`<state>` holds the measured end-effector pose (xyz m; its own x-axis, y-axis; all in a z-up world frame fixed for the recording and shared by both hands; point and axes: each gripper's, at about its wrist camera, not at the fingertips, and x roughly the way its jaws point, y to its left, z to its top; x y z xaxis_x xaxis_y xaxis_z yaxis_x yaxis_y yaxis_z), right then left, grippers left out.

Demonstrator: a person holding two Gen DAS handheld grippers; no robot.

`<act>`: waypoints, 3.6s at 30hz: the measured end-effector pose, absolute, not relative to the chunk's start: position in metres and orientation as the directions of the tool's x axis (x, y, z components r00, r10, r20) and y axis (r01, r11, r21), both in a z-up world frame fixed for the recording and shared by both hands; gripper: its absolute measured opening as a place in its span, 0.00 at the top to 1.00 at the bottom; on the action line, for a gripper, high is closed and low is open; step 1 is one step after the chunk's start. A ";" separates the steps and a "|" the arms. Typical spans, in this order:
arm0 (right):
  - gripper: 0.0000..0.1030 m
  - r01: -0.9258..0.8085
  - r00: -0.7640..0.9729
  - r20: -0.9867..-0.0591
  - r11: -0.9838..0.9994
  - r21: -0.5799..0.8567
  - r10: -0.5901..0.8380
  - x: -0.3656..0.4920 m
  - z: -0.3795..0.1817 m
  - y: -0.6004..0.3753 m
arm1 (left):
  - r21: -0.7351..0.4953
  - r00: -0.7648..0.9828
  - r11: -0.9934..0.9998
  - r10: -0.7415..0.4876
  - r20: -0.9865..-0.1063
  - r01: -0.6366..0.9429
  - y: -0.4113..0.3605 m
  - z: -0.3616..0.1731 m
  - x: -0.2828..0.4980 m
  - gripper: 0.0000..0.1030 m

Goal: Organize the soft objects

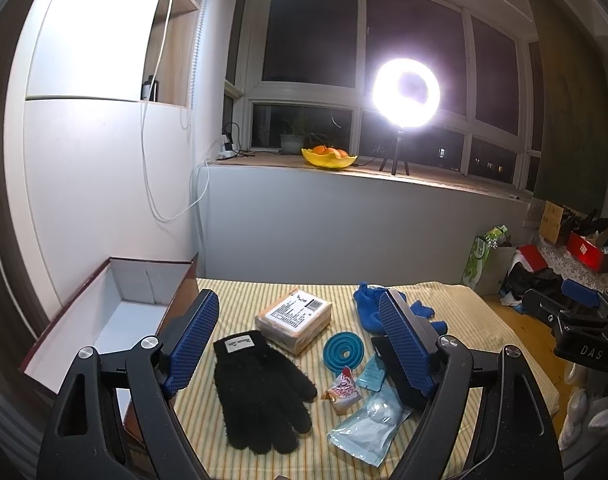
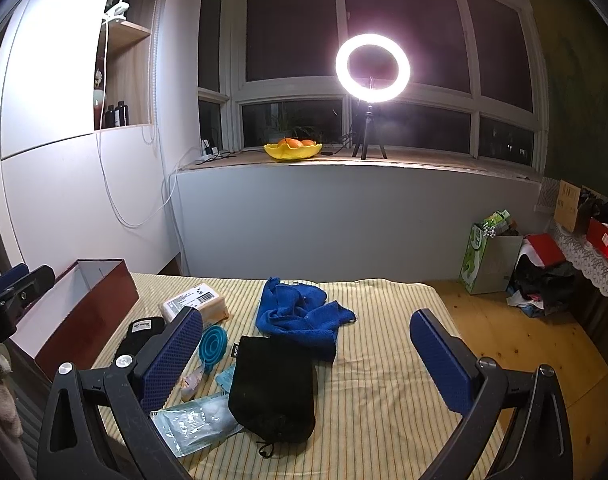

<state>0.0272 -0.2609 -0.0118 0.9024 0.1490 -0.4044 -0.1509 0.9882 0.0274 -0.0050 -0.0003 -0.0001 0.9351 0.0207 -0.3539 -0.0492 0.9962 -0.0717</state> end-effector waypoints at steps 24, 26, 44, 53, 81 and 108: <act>0.01 -0.156 0.893 -0.423 0.987 0.034 0.156 0.028 -0.017 -0.260 | -0.071 0.934 0.996 0.017 -0.358 -0.046 -0.001 -0.003 -0.007 0.20; 0.01 -0.156 0.891 -0.427 0.987 0.035 0.155 0.029 -0.018 -0.260 | -0.072 0.934 0.996 0.017 -0.358 -0.046 -0.001 -0.004 -0.007 0.20; 0.01 -0.160 0.881 -0.446 0.987 0.034 0.158 0.034 -0.019 -0.257 | -0.079 0.929 0.996 0.015 -0.371 -0.047 -0.002 -0.007 -0.008 0.20; 0.01 -0.164 0.872 -0.463 0.986 0.034 0.161 0.036 -0.025 -0.254 | -0.090 0.921 0.994 0.027 -0.389 -0.067 0.009 -0.010 -0.005 0.20; 0.01 -0.263 0.729 -0.586 0.935 0.237 0.353 0.075 -0.051 -0.280 | -0.157 0.845 0.980 0.021 -0.534 -0.123 0.055 -0.060 -0.010 0.20; 0.16 -0.567 0.137 -0.815 0.720 0.401 0.563 0.194 -0.132 -0.084 | -0.199 0.727 0.975 -0.065 -0.683 -0.100 0.039 -0.128 0.034 0.20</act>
<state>0.1940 -0.0842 -0.1316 0.1372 0.5626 -0.8152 -0.5665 0.7197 0.4014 0.0343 0.0385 -0.1285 0.7272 -0.0652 -0.6833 -0.0996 0.9749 -0.1989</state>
